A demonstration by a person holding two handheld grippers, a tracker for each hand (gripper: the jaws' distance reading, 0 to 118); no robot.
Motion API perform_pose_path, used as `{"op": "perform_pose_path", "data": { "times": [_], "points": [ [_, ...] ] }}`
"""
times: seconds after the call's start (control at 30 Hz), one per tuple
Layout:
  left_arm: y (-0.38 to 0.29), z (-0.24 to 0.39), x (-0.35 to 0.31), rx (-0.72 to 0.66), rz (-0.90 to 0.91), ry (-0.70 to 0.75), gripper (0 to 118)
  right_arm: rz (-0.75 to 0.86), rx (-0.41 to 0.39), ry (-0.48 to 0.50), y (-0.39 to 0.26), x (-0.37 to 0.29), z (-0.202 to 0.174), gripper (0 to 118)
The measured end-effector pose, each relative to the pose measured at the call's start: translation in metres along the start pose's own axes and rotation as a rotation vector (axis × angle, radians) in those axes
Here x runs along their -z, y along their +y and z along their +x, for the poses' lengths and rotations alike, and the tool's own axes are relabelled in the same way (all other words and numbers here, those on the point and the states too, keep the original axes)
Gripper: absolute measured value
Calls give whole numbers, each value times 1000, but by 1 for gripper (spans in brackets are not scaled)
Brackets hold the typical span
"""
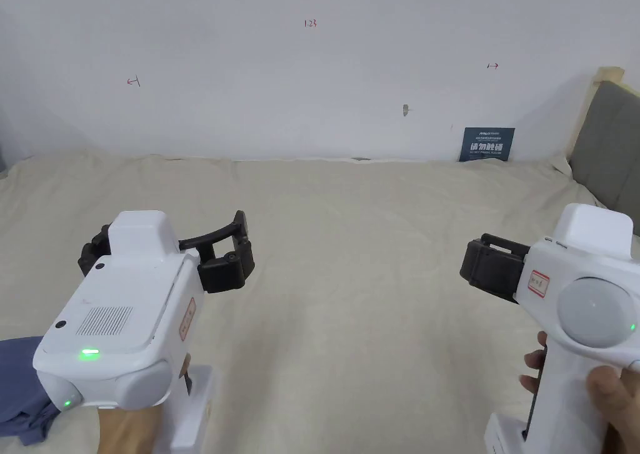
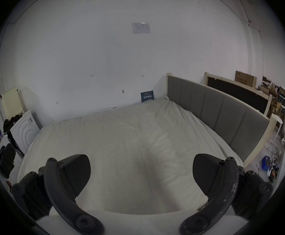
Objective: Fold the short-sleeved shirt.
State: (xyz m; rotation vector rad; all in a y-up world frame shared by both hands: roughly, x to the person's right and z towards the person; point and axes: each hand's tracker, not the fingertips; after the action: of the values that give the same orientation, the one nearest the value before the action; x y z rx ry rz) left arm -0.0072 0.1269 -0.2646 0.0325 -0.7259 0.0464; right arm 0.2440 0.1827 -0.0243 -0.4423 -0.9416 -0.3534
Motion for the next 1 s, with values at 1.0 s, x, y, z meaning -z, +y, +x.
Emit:
{"op": "perform_pose_path", "data": {
  "times": [1.0],
  "points": [
    [1,3,-4,21,15,-3,118,578,-144,69,-37,2,1,118]
  ]
}}
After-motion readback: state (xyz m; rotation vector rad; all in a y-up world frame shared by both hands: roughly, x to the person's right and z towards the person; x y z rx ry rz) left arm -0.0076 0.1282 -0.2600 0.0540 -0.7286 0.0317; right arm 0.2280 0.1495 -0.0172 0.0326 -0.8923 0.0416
